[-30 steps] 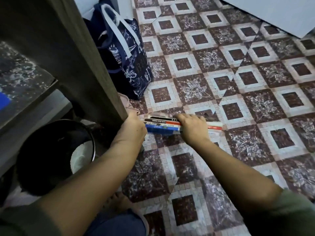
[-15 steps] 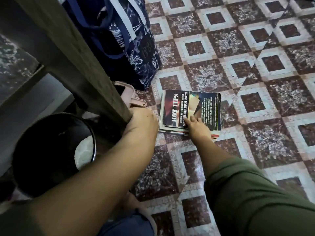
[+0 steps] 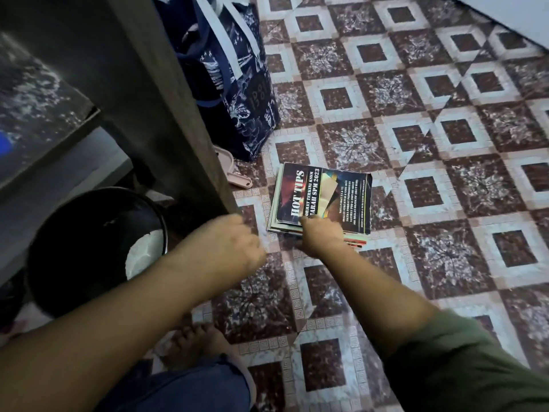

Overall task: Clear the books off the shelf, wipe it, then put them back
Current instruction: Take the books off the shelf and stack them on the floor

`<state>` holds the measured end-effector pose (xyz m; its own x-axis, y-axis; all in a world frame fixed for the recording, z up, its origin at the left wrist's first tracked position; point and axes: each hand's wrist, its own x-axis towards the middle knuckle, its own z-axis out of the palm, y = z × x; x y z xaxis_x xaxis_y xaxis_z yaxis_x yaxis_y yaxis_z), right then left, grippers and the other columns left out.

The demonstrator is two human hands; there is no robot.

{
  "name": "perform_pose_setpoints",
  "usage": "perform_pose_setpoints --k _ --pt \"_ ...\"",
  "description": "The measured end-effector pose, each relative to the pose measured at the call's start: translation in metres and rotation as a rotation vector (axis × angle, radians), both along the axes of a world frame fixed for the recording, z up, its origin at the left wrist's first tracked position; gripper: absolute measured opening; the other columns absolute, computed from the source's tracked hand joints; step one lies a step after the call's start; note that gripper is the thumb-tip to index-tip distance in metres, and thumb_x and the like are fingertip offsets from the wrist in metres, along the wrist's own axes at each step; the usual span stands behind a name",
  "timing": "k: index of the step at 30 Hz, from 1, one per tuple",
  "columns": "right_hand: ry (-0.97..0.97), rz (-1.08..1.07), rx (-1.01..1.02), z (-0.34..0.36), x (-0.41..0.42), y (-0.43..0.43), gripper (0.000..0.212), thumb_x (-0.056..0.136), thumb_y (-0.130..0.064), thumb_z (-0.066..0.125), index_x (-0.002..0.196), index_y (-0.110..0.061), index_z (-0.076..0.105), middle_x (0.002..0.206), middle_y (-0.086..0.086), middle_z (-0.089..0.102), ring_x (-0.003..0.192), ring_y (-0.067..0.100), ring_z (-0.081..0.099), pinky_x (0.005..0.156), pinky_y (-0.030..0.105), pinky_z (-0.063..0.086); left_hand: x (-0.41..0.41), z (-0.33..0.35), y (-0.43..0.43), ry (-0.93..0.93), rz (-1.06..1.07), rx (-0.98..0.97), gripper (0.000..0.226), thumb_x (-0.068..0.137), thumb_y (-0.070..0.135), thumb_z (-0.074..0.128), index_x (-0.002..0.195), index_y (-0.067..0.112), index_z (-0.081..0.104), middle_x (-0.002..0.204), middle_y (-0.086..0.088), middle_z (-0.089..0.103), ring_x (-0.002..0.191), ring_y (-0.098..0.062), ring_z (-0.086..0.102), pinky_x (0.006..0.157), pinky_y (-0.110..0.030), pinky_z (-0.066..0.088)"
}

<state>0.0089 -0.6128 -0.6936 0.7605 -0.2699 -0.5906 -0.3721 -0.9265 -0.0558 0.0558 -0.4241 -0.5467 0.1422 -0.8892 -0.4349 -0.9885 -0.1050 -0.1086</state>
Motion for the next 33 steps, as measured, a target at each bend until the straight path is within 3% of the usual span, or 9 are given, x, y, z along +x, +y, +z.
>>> perform_pose_setpoints --k 2,4,9,11,14,17,21,26,33 --pt "-0.063 0.043 0.047 0.032 -0.009 0.021 0.049 0.092 -0.037 0.059 0.137 -0.022 0.046 0.124 0.006 0.058 0.109 0.027 0.059 0.086 0.039 0.05 -0.008 0.016 0.036 0.065 0.215 0.076 0.018 0.082 0.025 0.069 0.1 0.024 0.064 0.096 0.005 0.062 0.091 -0.016 0.061 0.075 -0.033 0.051" --pt "-0.124 0.132 0.12 0.065 -0.019 0.041 0.049 0.091 -0.038 0.058 0.137 -0.023 0.047 0.124 0.008 0.058 0.109 0.028 0.06 0.086 0.039 0.052 -0.008 0.025 0.088 0.081 0.488 0.003 0.028 0.095 0.04 0.05 0.122 0.035 0.055 0.119 0.012 0.056 0.11 -0.012 0.055 0.085 -0.029 0.047" --pt "-0.328 0.387 0.185 0.156 -0.03 0.104 0.043 0.089 -0.039 0.056 0.13 -0.027 0.05 0.114 0.005 0.061 0.103 0.03 0.062 0.078 0.039 0.052 -0.022 0.085 0.189 -0.136 0.948 -0.182 0.034 0.078 0.043 0.067 0.106 0.025 0.071 0.096 0.003 0.067 0.082 -0.023 0.067 0.066 -0.038 0.056" --pt "-0.415 0.457 0.227 0.192 -0.026 0.133 0.038 0.089 -0.039 0.055 0.124 -0.024 0.053 0.112 0.005 0.06 0.103 0.031 0.061 0.08 0.04 0.052 -0.033 0.111 0.219 -0.27 1.014 -0.292 0.044 0.077 0.048 0.05 0.1 0.017 0.072 0.089 -0.005 0.066 0.077 -0.031 0.065 0.063 -0.039 0.054" --pt "-0.526 0.589 0.322 0.242 -0.017 0.179 0.044 0.09 -0.04 0.055 0.132 -0.027 0.049 0.122 0.004 0.057 0.111 0.028 0.057 0.088 0.039 0.048 -0.052 0.155 0.256 -0.478 1.141 -0.48 0.053 0.075 0.051 0.042 0.101 0.013 0.068 0.101 -0.012 0.063 0.094 -0.037 0.056 0.077 -0.047 0.047" --pt "-0.598 0.706 0.399 0.288 -0.006 0.23 0.051 0.092 -0.04 0.055 0.139 -0.027 0.045 0.132 0.002 0.053 0.119 0.025 0.053 0.093 0.038 0.047 -0.067 0.191 0.295 -0.669 1.268 -0.56 0.052 0.072 0.047 0.055 0.109 0.013 0.068 0.12 -0.015 0.058 0.114 -0.038 0.046 0.088 -0.052 0.038" --pt "-0.717 0.826 0.346 0.332 0.007 0.294 0.041 0.092 -0.041 0.055 0.127 -0.02 0.051 0.122 0.005 0.058 0.112 0.029 0.057 0.085 0.04 0.05 -0.072 0.222 0.342 -0.834 1.374 -0.594 0.064 0.064 0.035 0.083 0.119 0.01 0.062 0.138 -0.021 0.041 0.127 -0.044 0.033 0.099 -0.064 0.027" --pt "-0.792 0.868 0.411 0.36 0.021 0.368 0.042 0.091 -0.034 0.057 0.131 -0.021 0.051 0.123 0.006 0.055 0.112 0.029 0.056 0.083 0.038 0.048 -0.07 0.245 0.398 -0.902 1.426 -0.581 0.091 0.06 0.034 0.086 0.137 0.009 0.044 0.146 -0.026 0.031 0.133 -0.044 0.027 0.103 -0.062 0.024" --pt "-0.935 0.987 0.451 0.366 0.031 0.45 0.08 0.088 -0.026 0.061 0.153 -0.032 0.015 0.15 0.008 0.033 0.121 0.036 0.05 0.088 0.046 0.05 -0.072 0.249 0.446 -0.76 1.589 -0.353 0.08 0.08 0.052 0.066 0.145 0.017 0.035 0.15 -0.014 0.029 0.141 -0.032 0.02 0.11 -0.05 0.024"
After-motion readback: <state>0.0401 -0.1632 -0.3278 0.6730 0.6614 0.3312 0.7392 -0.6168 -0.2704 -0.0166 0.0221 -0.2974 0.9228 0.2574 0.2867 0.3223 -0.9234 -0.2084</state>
